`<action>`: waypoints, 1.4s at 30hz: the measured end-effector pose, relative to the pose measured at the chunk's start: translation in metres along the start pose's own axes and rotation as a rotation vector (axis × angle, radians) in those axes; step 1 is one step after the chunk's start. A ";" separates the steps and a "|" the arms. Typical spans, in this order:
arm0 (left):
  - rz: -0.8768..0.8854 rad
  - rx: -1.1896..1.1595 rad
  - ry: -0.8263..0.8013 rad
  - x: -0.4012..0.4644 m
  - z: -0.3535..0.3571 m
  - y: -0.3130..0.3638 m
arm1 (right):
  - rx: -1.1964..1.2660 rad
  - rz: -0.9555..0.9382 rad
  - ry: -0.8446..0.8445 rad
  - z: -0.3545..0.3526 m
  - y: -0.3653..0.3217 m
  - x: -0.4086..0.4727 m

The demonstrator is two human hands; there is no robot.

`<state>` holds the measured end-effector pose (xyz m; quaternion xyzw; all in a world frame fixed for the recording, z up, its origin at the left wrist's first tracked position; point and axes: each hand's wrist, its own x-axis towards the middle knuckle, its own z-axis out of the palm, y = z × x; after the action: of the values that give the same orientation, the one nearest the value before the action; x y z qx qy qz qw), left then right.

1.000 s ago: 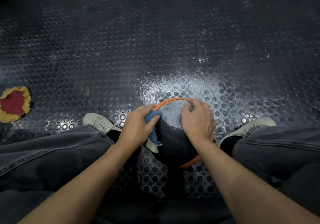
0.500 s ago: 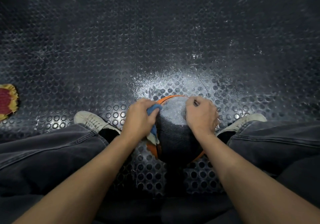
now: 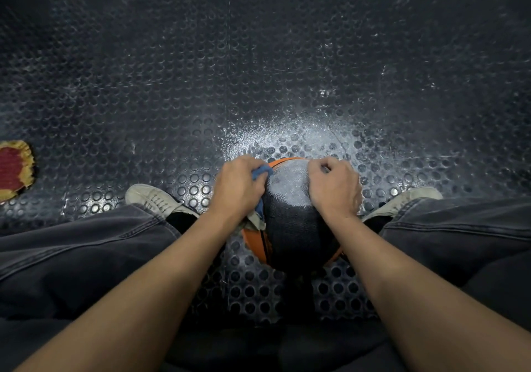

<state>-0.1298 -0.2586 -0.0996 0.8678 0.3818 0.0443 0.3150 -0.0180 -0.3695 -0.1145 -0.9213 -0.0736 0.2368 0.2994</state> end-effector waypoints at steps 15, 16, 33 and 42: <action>0.077 0.003 -0.047 -0.023 -0.008 -0.007 | -0.047 -0.061 -0.029 -0.003 -0.001 0.005; 0.109 -0.003 -0.045 -0.037 -0.010 -0.010 | -0.045 -0.061 -0.038 -0.002 -0.001 0.007; 0.178 0.048 -0.016 -0.042 -0.005 -0.009 | -0.039 -0.058 -0.058 -0.002 -0.004 0.006; 0.247 0.044 -0.038 -0.060 -0.004 -0.004 | -0.025 -0.011 -0.047 0.002 -0.004 0.003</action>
<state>-0.1764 -0.2957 -0.0891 0.9155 0.2669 0.0579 0.2953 -0.0167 -0.3640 -0.1145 -0.9187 -0.0886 0.2557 0.2875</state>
